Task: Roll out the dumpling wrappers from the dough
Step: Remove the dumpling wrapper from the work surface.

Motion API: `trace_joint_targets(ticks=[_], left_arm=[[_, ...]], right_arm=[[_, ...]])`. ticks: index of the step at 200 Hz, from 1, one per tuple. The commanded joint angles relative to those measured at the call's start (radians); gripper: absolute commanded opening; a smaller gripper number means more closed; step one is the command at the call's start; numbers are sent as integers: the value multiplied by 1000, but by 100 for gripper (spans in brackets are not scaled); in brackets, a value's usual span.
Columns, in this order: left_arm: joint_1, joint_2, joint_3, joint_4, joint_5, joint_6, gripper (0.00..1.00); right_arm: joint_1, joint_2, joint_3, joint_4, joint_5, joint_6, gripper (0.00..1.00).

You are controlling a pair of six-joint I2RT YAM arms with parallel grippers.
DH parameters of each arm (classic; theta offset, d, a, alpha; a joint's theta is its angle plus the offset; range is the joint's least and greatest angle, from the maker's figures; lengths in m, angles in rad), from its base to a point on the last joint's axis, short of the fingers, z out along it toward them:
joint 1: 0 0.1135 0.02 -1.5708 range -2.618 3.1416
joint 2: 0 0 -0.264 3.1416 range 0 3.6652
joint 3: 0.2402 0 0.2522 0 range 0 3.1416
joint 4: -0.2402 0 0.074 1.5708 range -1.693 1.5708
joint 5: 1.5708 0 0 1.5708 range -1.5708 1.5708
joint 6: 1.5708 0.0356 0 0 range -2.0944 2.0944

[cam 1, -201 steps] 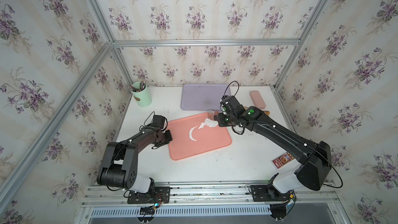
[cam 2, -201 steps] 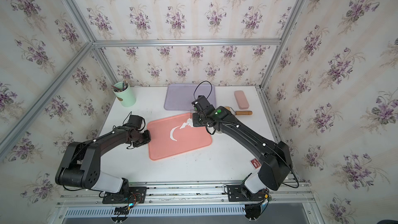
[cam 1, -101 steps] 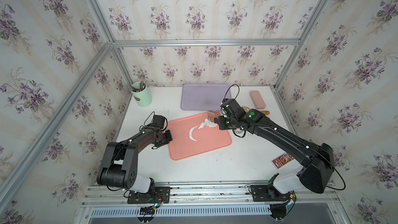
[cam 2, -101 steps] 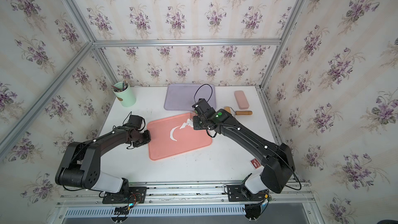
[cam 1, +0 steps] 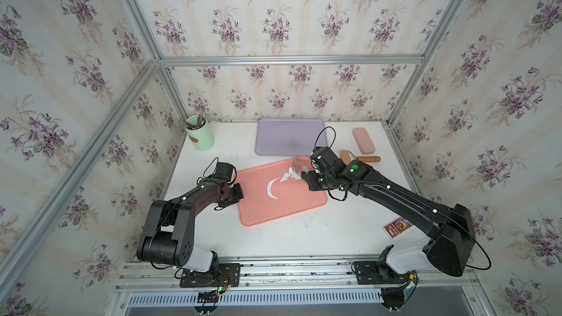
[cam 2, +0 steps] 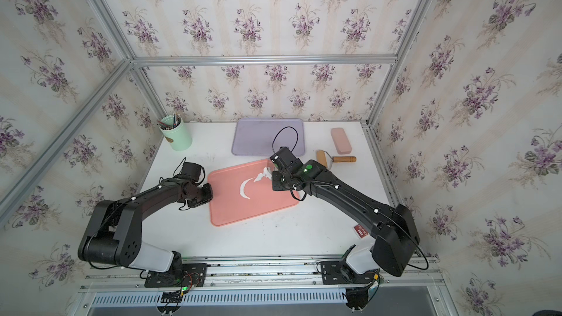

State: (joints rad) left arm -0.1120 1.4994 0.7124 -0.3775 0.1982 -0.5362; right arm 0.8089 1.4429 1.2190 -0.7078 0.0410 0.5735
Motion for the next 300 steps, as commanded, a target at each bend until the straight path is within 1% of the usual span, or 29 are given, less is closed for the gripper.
trace_joint_targets(ticks=[1,78,100,123,144,157,179,188,205,237,257,279,300], left_arm=[[-2,15,-12,-34,10,-19,0],[-2,10,-8,-39,7,-17,0],[-2,11,-4,-40,6,-16,0],[-2,10,-2,-41,6,-19,0],[-2,12,-4,-38,6,-21,0],[-2,13,-3,-37,10,-21,0],[-2,12,-2,-39,7,-19,0],[-2,9,-2,-41,7,-19,0],[-2,4,-4,-38,9,-19,0],[-2,2,-4,-37,9,-15,0],[-3,2,-5,-37,10,-13,0],[-2,2,-10,-32,12,-17,0],[-2,1,-11,-31,14,-16,0]], right_arm=[[5,-13,-29,-6,-162,16,0],[6,-38,-55,-31,-197,20,0],[7,-43,-54,-89,-156,10,0],[7,-64,-52,-112,-150,9,0],[29,-63,-61,-60,-212,10,0],[56,-43,-45,-43,-223,12,0],[64,-47,-54,51,-272,39,0],[63,-43,-32,40,-231,42,0],[56,-53,24,-13,-88,41,0],[1,-65,75,-70,67,23,0],[-20,-40,84,-67,59,-1,0],[-21,1,97,-59,86,-17,0],[-25,22,93,-25,63,-28,0]])
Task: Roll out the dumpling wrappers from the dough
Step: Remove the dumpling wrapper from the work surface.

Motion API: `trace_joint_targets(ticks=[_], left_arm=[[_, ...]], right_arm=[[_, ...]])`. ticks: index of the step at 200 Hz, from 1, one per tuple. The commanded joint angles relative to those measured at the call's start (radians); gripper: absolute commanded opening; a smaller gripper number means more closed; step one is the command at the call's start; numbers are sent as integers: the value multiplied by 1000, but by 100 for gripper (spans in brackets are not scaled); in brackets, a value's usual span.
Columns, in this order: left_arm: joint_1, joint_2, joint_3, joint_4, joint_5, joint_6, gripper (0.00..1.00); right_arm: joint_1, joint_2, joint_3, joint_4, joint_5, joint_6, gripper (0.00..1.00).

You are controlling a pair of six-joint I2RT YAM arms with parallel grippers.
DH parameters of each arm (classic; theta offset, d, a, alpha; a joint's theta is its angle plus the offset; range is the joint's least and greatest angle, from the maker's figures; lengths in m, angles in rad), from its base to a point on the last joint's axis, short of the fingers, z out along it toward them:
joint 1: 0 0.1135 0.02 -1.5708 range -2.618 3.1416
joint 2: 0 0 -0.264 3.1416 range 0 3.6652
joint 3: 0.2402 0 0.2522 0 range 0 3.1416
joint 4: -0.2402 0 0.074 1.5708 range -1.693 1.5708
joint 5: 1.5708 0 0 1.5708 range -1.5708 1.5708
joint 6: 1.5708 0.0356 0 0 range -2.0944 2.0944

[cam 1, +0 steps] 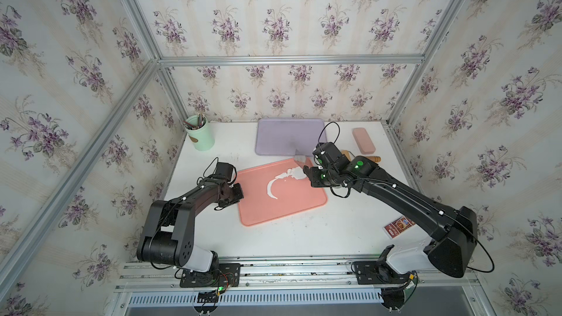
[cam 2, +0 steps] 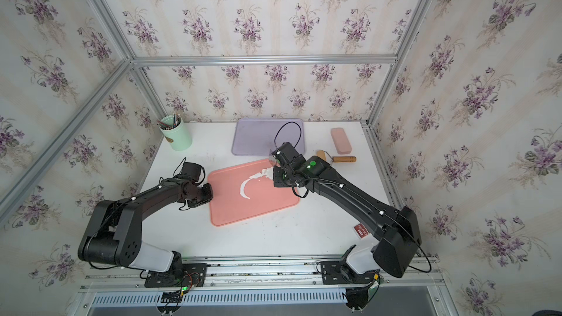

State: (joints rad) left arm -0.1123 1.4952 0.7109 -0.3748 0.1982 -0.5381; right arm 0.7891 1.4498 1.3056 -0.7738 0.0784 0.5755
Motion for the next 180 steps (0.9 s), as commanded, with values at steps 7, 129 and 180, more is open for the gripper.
trace_joint_targets(ticks=[7,129,180], left_arm=[[-1,5,-10,-33,15,-14,0],[-1,-1,-8,-43,9,-11,0],[-1,6,-10,-41,4,-13,0]], right_arm=[[-5,23,4,49,22,-32,0],[-12,57,-79,98,-92,-19,0],[-9,-10,-155,52,-128,9,0]])
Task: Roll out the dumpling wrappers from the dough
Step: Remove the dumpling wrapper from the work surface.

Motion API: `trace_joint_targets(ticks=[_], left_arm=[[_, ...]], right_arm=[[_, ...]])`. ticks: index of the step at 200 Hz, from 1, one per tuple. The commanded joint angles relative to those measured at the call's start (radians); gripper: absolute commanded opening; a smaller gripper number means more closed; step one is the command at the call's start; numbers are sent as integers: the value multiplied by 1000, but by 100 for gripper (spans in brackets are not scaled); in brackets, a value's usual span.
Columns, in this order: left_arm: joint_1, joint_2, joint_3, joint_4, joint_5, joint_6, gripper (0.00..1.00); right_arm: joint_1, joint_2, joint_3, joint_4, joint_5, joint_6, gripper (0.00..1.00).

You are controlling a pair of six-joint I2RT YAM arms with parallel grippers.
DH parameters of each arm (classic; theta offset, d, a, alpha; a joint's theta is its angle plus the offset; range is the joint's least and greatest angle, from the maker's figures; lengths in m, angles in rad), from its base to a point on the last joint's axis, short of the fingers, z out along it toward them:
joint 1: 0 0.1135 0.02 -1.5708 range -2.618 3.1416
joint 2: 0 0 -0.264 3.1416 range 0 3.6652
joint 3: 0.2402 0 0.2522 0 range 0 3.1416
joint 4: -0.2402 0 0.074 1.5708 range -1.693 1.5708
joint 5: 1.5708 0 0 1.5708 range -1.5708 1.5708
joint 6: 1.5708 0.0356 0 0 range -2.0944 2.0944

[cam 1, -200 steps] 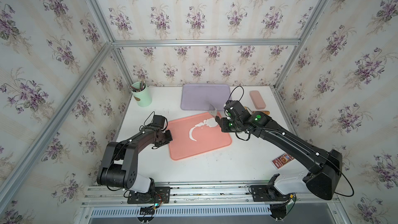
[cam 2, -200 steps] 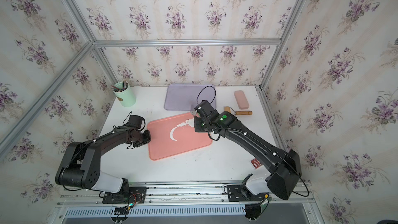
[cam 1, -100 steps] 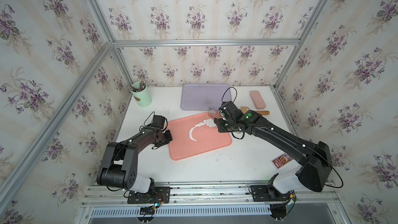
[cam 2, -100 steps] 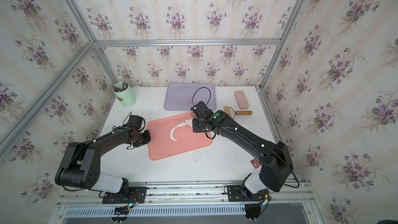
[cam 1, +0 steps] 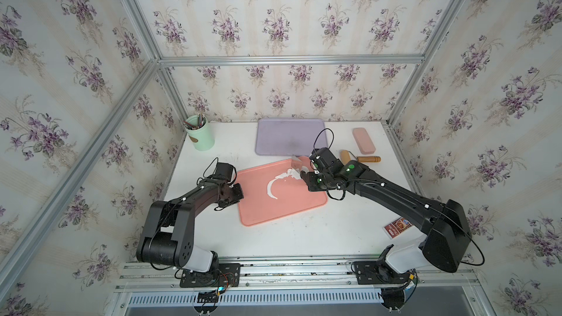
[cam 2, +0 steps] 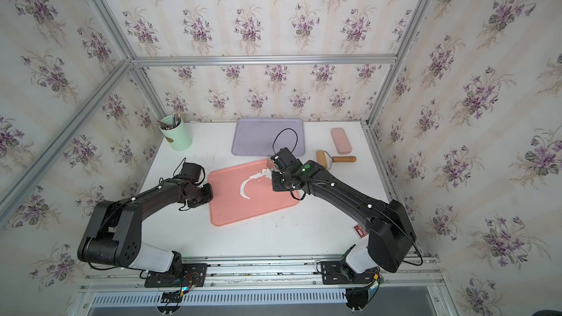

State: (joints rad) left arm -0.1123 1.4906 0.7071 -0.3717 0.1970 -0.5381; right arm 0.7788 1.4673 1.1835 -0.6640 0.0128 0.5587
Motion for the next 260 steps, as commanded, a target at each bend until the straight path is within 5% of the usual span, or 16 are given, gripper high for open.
trace_joint_targets(ticks=[1,56,143,229,260], left_arm=[[-1,10,-5,-43,5,-13,0],[-1,10,-6,-42,8,-17,0],[-1,10,-2,-47,2,-15,0],[-1,-6,3,-61,-3,-13,0],[-1,-16,-3,-60,-4,-12,0]], right_arm=[[2,-29,-34,-57,-67,26,0],[19,-20,-76,-10,-177,36,0],[55,-58,-106,-90,-176,49,0],[103,-76,-77,121,-313,106,0],[104,-33,74,-117,-51,34,0]])
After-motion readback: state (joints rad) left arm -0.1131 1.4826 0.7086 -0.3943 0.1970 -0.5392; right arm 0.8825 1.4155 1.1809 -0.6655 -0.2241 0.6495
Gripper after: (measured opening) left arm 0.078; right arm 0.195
